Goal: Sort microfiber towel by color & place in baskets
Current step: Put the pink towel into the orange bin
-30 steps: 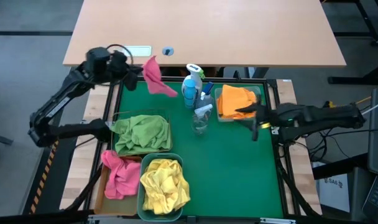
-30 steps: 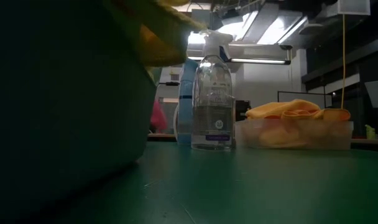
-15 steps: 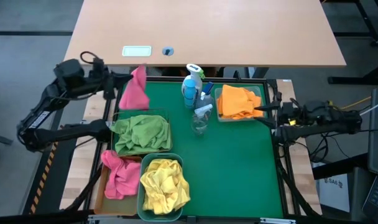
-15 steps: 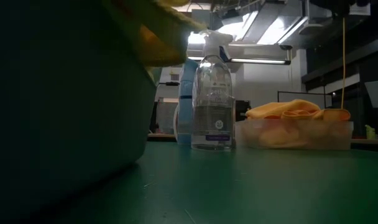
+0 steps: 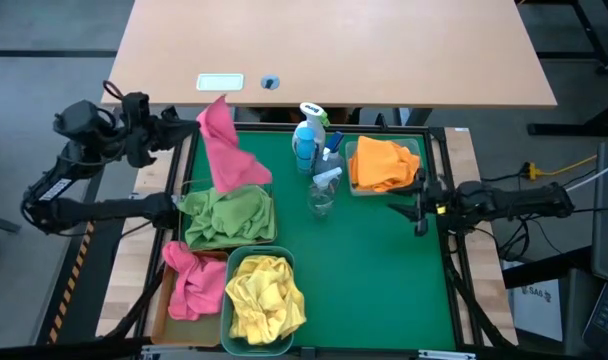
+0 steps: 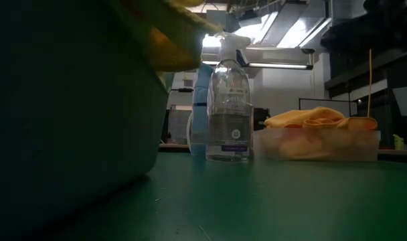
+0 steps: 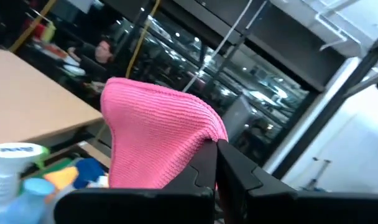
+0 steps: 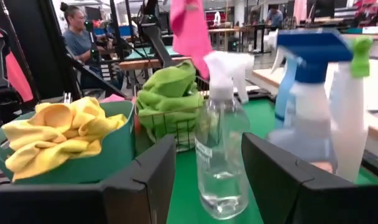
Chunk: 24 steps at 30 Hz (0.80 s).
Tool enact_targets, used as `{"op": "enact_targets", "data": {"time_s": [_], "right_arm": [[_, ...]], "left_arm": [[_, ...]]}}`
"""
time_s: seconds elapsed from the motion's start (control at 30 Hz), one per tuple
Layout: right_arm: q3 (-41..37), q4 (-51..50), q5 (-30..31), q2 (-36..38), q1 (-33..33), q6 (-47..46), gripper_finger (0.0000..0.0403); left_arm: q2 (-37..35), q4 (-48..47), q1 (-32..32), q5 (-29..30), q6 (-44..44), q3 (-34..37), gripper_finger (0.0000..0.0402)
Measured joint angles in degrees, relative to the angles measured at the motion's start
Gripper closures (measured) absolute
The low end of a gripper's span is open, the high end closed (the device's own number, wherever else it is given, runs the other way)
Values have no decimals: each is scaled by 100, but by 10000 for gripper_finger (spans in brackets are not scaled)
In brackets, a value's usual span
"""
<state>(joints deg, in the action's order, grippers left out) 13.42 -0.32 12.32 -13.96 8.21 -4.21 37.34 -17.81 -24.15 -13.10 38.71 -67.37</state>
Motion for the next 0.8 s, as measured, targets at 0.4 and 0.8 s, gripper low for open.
{"op": "enact_targets", "data": {"time_s": [0.4, 0.8], "right_arm": [[-375, 72, 1, -1, 0, -590, 219], [-375, 70, 359, -1, 0, -590, 219]], "left_arm": [[225, -12, 627, -1392, 1675, -655, 401], [798, -279, 1755, -2084, 2980, -715, 401]]}}
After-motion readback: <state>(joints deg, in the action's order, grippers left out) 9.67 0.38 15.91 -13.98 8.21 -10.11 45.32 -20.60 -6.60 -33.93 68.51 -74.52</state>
